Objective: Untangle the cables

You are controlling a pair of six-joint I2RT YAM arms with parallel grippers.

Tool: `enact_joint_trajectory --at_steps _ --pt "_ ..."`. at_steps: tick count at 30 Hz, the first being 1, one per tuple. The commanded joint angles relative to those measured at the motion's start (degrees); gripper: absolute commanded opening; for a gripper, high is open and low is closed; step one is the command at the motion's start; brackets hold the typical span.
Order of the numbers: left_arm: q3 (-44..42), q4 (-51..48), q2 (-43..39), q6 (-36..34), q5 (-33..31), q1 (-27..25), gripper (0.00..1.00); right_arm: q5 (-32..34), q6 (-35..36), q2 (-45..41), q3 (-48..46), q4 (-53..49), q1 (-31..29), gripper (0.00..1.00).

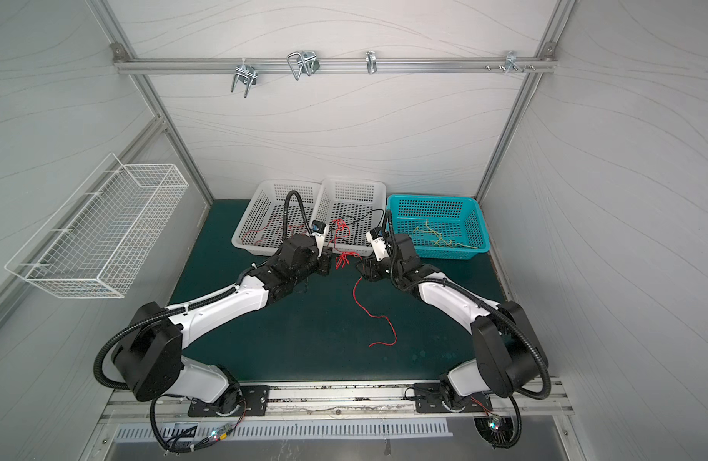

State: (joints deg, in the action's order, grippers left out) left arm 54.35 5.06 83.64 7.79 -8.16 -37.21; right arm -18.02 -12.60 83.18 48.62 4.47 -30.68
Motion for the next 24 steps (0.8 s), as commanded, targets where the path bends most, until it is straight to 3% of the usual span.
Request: enact_joint_trajectory --at_steps 1,3,6,8,16,24 --pt "1.2 4.0 -2.5 1.0 -0.2 0.1 0.00 -2.9 -2.4 3.3 1.9 4.1 -0.2 0.54" --pt "0.8 4.2 -3.0 0.9 -0.3 0.1 0.00 -3.3 -3.2 5.1 2.9 4.6 -0.2 0.45" --pt "0.1 4.0 -3.7 0.7 -1.4 0.1 0.00 -3.2 -4.0 6.7 3.7 5.3 -0.2 0.13" --pt "-0.5 4.1 -4.2 0.5 -2.5 0.1 0.00 -2.0 -4.0 6.7 3.8 5.2 -0.1 0.02" --pt "-2.5 1.4 -6.4 0.7 -8.4 2.3 0.00 10.1 -2.1 3.1 2.6 -0.3 0.6 0.00" --pt "-6.6 -2.5 -11.9 4.0 -12.9 7.9 0.00 15.8 -4.9 -2.4 -1.8 -3.3 7.0 0.00"
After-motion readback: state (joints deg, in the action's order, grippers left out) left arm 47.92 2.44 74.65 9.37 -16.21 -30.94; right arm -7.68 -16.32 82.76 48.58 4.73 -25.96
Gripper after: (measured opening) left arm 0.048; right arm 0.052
